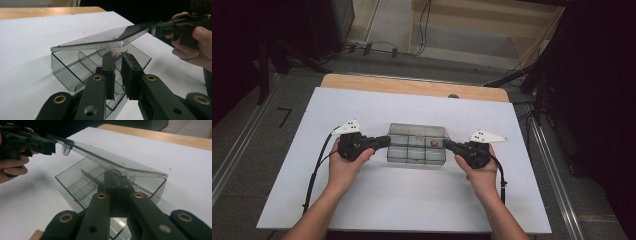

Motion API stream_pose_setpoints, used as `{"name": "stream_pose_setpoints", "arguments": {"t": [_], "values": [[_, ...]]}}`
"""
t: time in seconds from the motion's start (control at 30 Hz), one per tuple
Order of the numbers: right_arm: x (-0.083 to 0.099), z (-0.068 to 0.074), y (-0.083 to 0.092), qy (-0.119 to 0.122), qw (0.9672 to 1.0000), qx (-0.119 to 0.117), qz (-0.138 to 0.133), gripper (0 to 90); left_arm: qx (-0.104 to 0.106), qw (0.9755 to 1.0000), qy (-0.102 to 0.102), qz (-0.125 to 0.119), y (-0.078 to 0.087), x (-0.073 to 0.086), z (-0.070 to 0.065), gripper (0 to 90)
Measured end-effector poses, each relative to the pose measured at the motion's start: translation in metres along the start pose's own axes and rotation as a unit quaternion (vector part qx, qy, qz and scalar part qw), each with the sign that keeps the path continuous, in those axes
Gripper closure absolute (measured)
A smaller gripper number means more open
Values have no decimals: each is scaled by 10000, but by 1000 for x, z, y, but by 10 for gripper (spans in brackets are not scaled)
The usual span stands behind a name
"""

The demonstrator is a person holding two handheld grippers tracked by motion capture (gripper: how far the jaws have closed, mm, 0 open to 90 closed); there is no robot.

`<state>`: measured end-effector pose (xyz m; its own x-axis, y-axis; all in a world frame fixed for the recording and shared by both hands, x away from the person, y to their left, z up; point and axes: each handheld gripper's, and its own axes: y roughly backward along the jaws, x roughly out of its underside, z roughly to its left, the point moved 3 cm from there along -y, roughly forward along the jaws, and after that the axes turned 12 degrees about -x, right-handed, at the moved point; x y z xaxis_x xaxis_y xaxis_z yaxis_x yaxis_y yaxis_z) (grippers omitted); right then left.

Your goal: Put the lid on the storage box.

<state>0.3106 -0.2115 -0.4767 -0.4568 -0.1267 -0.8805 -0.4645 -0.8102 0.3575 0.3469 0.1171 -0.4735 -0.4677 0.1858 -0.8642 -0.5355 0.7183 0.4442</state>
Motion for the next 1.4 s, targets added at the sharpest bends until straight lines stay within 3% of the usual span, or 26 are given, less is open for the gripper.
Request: {"name": "stream_pose_setpoints", "arguments": {"t": [0.5,0.77,0.97,1.4], "values": [[14,2,-1,-11,10000,-43,15,878,3,9999,138,26,-1,12,0,879],[21,3,0,-17,10000,-25,20,878,29,9999,95,28,0,14,-4,881],[25,3,5,-51,10000,-19,11,878,51,9998,190,5,2,18,-3,887],[34,3,8,-103,9999,-3,70,878,100,9997,151,141,0,26,-4,888]]}}
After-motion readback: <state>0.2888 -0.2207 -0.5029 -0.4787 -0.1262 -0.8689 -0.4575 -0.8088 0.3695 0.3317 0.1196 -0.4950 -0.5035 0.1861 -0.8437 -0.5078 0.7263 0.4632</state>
